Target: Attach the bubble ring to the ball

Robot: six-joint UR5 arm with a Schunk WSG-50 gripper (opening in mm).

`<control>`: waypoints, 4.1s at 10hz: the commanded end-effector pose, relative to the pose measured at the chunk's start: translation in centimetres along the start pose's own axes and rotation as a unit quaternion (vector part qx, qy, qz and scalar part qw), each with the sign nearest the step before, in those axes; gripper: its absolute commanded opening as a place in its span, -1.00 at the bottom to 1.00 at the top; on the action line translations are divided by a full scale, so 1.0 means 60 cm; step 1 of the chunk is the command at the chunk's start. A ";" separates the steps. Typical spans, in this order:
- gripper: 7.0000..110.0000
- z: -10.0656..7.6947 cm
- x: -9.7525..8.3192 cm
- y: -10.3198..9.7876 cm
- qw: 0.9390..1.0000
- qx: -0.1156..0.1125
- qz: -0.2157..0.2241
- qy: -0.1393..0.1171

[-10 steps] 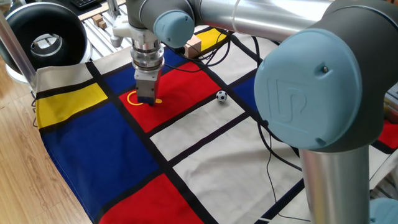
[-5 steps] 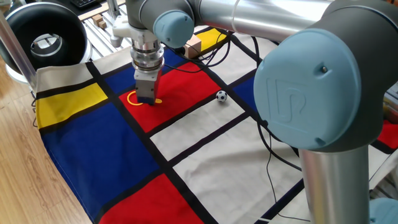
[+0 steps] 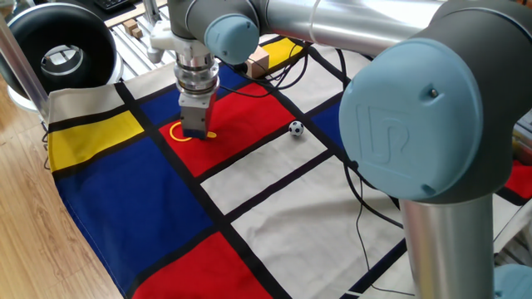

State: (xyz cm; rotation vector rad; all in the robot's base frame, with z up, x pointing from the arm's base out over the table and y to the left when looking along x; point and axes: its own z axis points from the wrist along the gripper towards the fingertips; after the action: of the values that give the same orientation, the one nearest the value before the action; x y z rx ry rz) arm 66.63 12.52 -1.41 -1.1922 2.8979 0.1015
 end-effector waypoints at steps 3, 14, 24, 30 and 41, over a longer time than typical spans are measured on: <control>-1.00 -0.058 0.024 0.006 1.000 -0.006 0.015 0.000; -1.00 -0.097 0.264 -0.043 0.996 0.049 0.074 0.026; -1.00 -0.100 0.286 -0.040 0.990 0.026 0.137 0.015; -1.00 -0.124 0.428 -0.016 0.982 0.015 0.183 0.036; -1.00 -0.067 0.435 -0.018 0.978 0.006 0.206 0.022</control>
State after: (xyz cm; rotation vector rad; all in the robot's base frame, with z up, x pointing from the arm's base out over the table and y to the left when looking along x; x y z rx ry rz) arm 48.49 -7.81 2.12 -0.6164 3.1353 0.0314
